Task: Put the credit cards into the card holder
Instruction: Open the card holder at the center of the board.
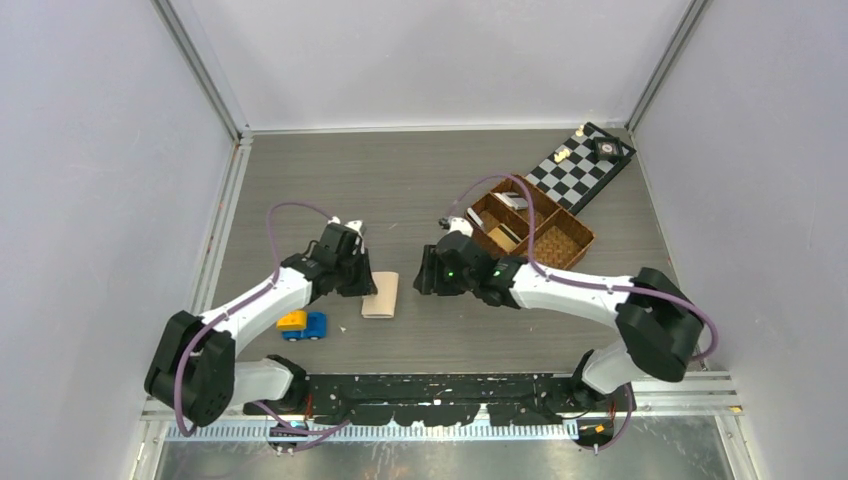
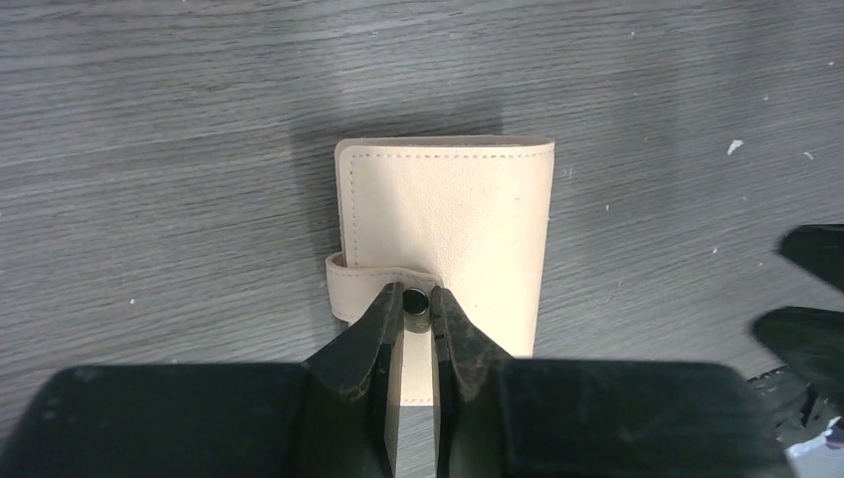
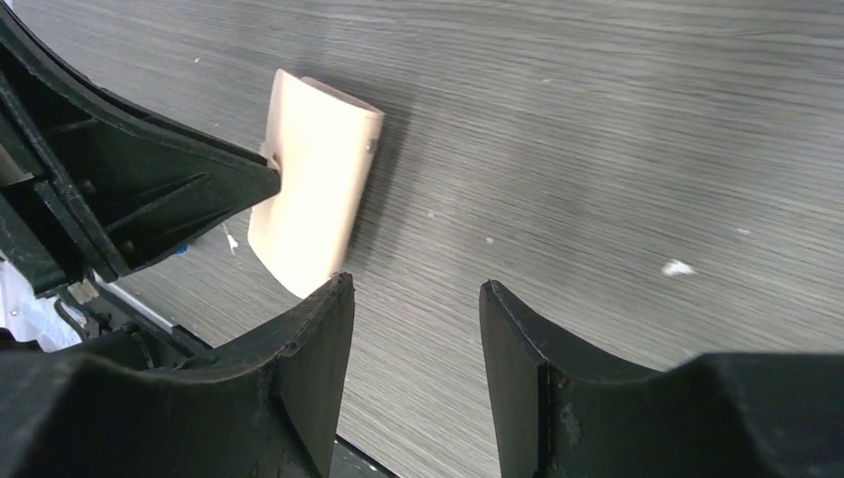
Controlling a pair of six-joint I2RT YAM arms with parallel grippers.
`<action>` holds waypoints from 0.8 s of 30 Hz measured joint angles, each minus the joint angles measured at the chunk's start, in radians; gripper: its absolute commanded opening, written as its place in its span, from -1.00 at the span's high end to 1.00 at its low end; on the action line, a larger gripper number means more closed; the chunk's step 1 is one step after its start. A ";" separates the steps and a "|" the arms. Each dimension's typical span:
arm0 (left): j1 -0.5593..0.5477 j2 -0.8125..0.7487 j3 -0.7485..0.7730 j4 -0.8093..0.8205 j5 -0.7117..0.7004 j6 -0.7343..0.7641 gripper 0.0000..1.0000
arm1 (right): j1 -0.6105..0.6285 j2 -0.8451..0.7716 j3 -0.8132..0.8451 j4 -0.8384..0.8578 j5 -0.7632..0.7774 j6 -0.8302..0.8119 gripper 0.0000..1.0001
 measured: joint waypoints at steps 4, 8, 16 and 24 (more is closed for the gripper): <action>0.024 -0.038 -0.025 0.010 0.030 -0.014 1.00 | 0.029 0.089 0.010 0.099 -0.027 0.049 -0.20; 0.042 -0.076 -0.054 0.017 0.057 -0.021 1.00 | 0.035 0.145 0.010 0.182 -0.065 0.095 -0.27; 0.066 -0.125 -0.068 0.021 0.093 -0.034 1.00 | 0.042 0.246 0.019 0.322 -0.131 0.162 -0.28; 0.071 -0.148 -0.071 0.023 0.120 -0.048 1.00 | 0.048 0.311 0.034 0.386 -0.177 0.194 -0.02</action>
